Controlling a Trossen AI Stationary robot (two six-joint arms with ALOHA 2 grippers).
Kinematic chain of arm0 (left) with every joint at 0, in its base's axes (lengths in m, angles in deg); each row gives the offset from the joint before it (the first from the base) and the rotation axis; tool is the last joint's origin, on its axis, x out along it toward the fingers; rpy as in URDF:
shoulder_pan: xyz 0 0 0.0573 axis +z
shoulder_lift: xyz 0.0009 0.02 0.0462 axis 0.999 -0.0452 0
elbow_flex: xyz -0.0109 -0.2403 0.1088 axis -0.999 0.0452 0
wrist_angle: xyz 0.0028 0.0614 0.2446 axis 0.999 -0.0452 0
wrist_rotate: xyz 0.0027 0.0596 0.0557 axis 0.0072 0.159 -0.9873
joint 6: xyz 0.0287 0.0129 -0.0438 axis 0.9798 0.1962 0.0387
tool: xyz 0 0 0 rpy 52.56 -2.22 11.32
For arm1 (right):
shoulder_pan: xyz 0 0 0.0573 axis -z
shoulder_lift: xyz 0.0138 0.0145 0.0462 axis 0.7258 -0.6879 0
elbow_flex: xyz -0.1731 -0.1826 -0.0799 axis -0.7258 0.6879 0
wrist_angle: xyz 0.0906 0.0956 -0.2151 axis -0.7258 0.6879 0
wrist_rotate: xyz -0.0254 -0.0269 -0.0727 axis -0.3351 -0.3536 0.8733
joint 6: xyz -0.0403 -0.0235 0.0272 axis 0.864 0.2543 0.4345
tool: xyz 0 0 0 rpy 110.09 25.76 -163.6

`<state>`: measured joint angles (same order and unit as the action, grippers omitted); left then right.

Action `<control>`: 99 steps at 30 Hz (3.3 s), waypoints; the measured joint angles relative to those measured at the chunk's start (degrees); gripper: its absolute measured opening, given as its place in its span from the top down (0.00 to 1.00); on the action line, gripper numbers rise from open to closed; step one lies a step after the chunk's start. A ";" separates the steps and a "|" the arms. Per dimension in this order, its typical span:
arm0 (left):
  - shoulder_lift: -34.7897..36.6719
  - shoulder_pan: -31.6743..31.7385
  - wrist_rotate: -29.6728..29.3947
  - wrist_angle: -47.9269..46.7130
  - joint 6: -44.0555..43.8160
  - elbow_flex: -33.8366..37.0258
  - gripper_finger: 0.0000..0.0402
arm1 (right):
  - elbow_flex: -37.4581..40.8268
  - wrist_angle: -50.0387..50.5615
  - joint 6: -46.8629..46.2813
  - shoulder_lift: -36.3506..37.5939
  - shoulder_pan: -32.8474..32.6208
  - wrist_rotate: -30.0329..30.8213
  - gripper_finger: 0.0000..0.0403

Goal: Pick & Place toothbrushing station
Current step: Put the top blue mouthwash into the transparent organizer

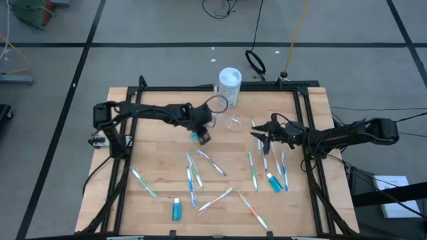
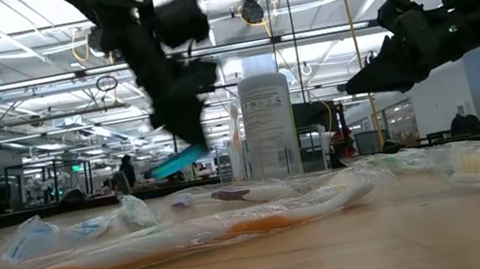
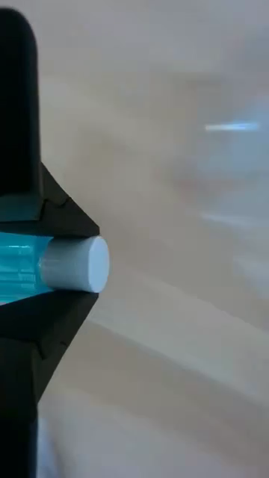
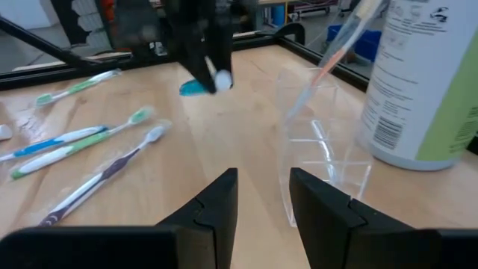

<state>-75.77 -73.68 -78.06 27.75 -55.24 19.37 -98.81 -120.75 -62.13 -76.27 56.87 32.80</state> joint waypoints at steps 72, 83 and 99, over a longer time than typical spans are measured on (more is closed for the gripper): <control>-18.79 -2.37 -26.35 53.39 -2.11 0.02 0.76 | -0.02 -1.33 -0.03 0.01 4.74 -0.02 0.72; -14.87 -2.59 -26.70 52.23 -2.51 0.09 0.79 | -0.02 -1.31 -0.04 0.02 4.72 -0.02 0.72; -6.70 -2.93 -26.91 32.48 -5.27 0.07 0.78 | 0.00 -1.29 -3.25 0.02 4.68 -0.20 0.72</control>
<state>-82.47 -76.62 -104.96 60.23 -60.51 19.44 -98.81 -122.04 -65.38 -76.25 61.54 32.60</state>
